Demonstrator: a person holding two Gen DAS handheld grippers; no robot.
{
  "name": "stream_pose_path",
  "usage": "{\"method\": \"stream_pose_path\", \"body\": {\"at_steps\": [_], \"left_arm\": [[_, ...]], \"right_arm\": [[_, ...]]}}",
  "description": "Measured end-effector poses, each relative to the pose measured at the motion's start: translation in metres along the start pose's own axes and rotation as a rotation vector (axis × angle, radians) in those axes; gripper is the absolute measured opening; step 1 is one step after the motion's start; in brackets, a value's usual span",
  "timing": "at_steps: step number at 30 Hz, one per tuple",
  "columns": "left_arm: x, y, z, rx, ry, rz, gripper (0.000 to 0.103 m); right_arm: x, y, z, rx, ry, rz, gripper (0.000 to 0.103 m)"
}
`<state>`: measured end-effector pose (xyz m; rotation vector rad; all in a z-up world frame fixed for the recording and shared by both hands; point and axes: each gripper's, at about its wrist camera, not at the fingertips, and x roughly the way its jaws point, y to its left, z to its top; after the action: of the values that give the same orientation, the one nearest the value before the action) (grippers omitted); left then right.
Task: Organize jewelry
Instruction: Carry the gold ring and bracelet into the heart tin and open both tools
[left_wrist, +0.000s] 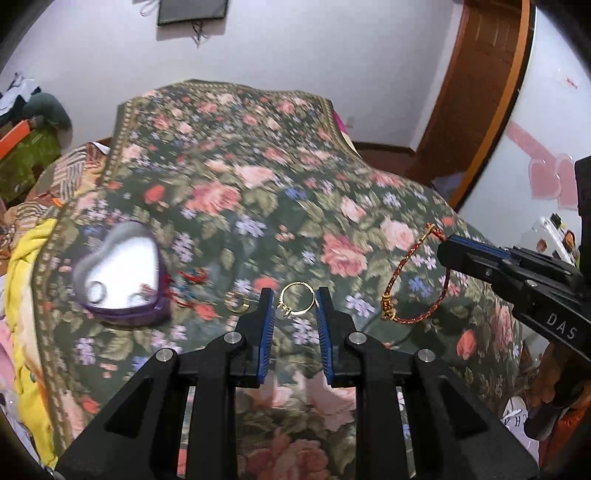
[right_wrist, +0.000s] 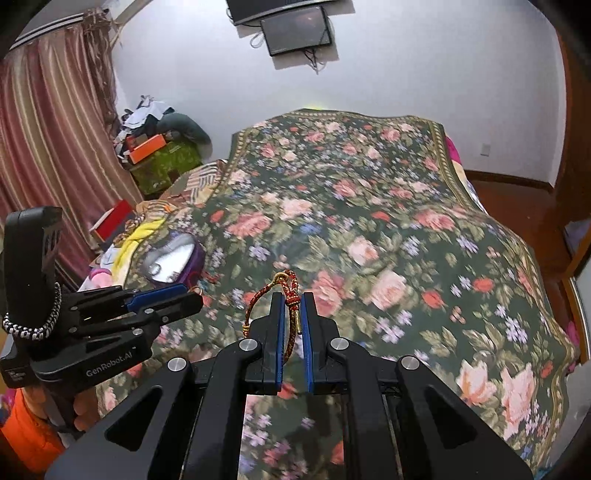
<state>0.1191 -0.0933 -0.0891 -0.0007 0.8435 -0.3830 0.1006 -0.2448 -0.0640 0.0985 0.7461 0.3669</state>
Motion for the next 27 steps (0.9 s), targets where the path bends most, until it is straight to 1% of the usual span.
{"method": "stream_pose_path", "body": {"at_steps": [7,18,22,27], "left_arm": [[-0.030,0.029,0.005,-0.043,-0.072,0.051,0.021],[-0.070,0.076,0.007,-0.110,-0.169,0.134,0.021],[-0.080,0.091,0.009,-0.120,-0.197,0.176,0.021],[-0.084,0.108,0.010,-0.139,-0.215,0.192,0.021]], "right_arm": [[0.006,0.030,0.016,-0.046,-0.031,0.038,0.007],[0.024,0.076,0.037,-0.106,-0.055,0.108,0.007],[0.032,0.091,0.043,-0.127,-0.059,0.132,0.007],[0.042,0.107,0.048,-0.147,-0.058,0.155,0.007]]}}
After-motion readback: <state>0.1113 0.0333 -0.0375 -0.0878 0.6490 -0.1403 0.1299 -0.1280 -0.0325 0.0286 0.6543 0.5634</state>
